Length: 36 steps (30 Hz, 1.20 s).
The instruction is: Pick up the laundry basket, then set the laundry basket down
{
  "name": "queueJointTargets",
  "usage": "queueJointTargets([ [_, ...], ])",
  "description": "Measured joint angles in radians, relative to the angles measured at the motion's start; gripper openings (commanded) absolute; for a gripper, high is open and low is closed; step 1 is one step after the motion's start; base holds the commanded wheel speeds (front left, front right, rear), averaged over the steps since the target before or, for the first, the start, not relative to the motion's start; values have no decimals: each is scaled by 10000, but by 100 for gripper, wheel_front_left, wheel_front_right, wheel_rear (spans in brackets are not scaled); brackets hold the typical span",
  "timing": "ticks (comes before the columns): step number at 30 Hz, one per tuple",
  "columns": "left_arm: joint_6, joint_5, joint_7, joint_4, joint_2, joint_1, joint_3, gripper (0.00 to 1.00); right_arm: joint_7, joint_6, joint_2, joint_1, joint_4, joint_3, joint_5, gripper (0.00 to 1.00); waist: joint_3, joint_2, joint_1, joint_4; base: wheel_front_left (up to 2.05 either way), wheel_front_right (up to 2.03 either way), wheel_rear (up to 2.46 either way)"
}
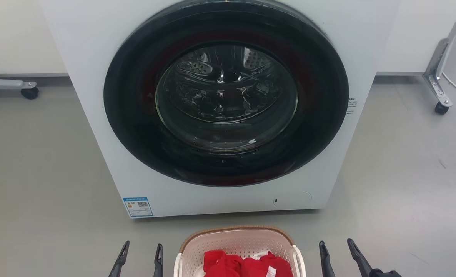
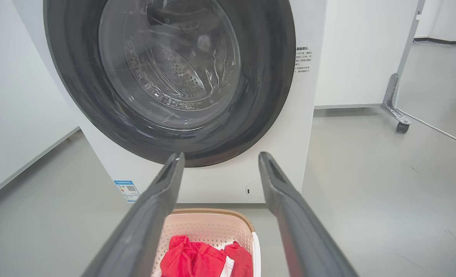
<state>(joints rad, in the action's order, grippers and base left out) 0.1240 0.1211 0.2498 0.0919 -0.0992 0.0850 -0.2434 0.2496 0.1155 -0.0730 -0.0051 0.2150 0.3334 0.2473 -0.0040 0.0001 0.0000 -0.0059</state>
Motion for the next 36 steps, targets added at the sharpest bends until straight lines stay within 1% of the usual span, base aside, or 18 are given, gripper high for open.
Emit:
queueJointTargets([
  [16,-10,552,0,2,107,58,334,100,0,-2,31,186,-397,-343,0,100,28,0,0,-8,0,0,0],
  [30,-21,623,0,21,161,56,454,100,0,-15,73,186,-545,-535,-19,100,74,0,0,-24,0,0,0],
  [36,-50,623,0,27,209,56,477,100,0,-73,88,187,-562,-566,-79,100,88,-1,0,-19,0,0,0],
])
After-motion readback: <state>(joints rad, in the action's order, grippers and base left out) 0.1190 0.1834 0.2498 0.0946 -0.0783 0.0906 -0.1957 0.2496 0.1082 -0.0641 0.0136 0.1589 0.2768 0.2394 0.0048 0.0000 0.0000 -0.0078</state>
